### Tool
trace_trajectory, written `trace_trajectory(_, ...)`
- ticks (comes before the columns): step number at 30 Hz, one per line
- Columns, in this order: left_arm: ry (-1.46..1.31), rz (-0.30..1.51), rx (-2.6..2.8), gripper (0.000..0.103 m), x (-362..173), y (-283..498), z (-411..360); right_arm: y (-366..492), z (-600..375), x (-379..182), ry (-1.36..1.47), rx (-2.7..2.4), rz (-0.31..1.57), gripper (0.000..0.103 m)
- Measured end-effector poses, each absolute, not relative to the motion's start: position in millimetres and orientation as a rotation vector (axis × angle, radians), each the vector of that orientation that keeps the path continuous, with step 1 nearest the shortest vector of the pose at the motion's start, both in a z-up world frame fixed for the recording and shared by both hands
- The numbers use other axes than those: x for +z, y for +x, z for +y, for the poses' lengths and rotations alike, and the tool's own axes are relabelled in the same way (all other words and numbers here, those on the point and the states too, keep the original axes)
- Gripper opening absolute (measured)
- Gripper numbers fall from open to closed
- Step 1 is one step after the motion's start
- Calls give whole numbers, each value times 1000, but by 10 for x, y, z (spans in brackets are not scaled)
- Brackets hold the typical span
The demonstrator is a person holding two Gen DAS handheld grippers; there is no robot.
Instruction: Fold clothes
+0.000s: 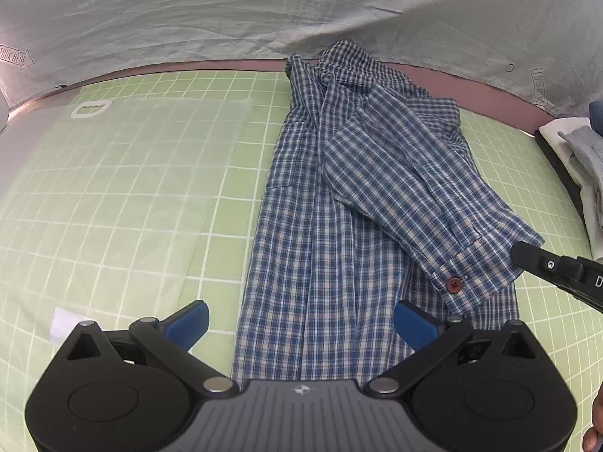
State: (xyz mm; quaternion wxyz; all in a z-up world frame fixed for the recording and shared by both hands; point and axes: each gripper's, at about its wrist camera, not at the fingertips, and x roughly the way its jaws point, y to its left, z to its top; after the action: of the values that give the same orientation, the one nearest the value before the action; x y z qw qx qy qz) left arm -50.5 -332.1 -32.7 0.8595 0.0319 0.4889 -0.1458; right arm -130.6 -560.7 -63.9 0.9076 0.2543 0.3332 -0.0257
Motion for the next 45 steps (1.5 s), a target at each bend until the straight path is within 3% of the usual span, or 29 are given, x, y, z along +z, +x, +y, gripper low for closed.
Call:
trace_trajectory(16,112,1107,-344,103,-446,-1342,-3178,-2380,-5393,-842,593,-132,775,1)
trace_trajectory(29,144,1121,-336,103,-507,-1552,-3060,-2578,-5257,-983,565,-175,860,2)
trace_trajectory(35,140,1116,-314,103,-511,-1536,-3051,-2565,-5226,-946,495,-197,869,21)
trace_trajectory(37,142,1120,-307,103,-524,-1525,-3050,-2539,-5220,-930,467,-209,872,38)
trace_trajectory(45,155,1137,-282,103,-595,-1539,-3017,-2503,-5236,-1015,401,-237,919,53)
